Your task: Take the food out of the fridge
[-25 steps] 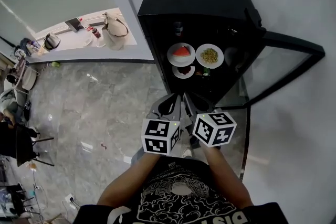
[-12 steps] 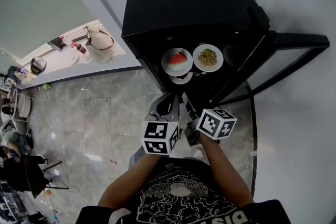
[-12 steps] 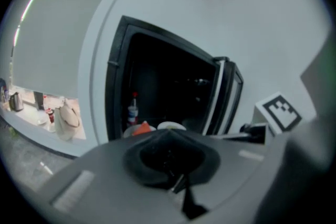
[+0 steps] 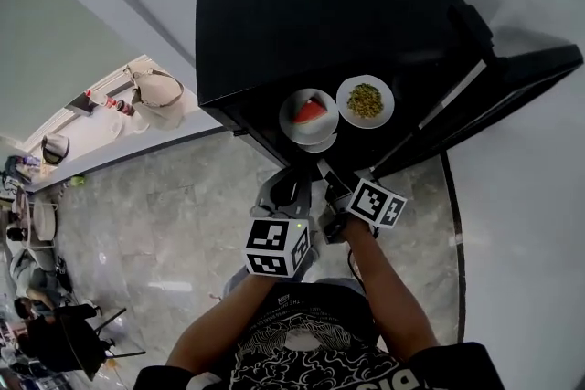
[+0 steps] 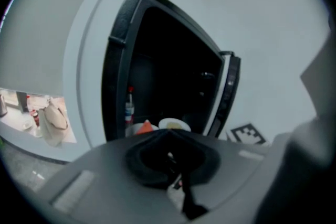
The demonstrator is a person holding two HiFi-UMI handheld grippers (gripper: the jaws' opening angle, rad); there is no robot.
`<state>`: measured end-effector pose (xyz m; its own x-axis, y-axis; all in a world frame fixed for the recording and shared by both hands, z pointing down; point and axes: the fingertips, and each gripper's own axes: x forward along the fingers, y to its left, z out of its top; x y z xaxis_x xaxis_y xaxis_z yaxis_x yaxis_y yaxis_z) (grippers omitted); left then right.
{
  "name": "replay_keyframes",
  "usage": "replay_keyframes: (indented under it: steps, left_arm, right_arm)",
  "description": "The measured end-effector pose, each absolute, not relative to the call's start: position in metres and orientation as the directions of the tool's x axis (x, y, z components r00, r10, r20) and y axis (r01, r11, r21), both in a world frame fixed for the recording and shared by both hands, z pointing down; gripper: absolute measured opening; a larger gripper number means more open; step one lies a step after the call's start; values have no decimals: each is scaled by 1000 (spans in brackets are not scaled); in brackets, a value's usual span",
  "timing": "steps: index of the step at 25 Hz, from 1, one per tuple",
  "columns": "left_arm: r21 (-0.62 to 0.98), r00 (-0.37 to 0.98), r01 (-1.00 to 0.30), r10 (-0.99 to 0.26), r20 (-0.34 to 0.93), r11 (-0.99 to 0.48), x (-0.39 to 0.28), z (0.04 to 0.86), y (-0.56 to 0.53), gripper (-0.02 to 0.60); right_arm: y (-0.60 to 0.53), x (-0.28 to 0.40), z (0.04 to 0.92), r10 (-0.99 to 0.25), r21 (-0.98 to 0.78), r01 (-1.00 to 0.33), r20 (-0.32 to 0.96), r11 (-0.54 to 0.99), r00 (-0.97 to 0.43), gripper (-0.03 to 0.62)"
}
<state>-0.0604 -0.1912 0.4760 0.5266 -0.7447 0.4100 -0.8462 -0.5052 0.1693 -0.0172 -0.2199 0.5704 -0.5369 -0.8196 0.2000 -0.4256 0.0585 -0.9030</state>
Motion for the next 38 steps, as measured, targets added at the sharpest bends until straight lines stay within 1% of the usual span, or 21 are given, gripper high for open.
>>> replay_keyframes:
  steps: [4,7,12,19,20,21,22,25,27,32,38]
  left_arm:
    - [166,556,-823,-715,423,-543,-63,482,-198,0]
    - [164,576,-807,-694,432,-568,-64,486,-202,0]
    - [163,605,-780,-663,441,-604,-65,490,-207,0]
    - [172,621,-766,-643,448,-620,-73,495,-214,0]
    - [173,623,-764,-641,447,-621,-73,494,-215,0]
    - [174,626,-762,-640,447,-624,-73,494,-216,0]
    - [175,628,-760,-638,445,-626,-73,494,-216,0]
    - [178,633,-757,-639,438,-628,-74,492,-219,0]
    - [179,633,-757,-639,437,-628,-75,492,-220,0]
    - [188,631,-761,-642,437,-621,-77,491,-219,0]
    - [189,609,-782,-664,433,-594,-83,490,-220,0]
  right_arm:
    - [-237,-20,588,-845,-941,-340,186,-5,-501,98]
    - [-250,-24,600,-854,-950,-309,192,-38,-483,110]
    - [-265,-27,618,-868,-961,-260,210,-97,-450,112]
    - [-279,-29,632,-868,-967,-195,237,-166,-437,110]
    - [-280,-28,634,-865,-964,-195,251,-182,-434,99]
    - [-280,-28,635,-863,-961,-195,264,-197,-430,71]
    - [-279,-27,637,-863,-960,-191,271,-206,-428,57]
    - [-278,-26,636,-868,-963,-163,266,-216,-420,46]
    - [-277,-26,634,-870,-962,-155,269,-224,-413,23]
    - [-274,-26,634,-875,-967,-68,253,-247,-413,11]
    - [-275,-23,627,-880,-976,-36,208,-213,-428,6]
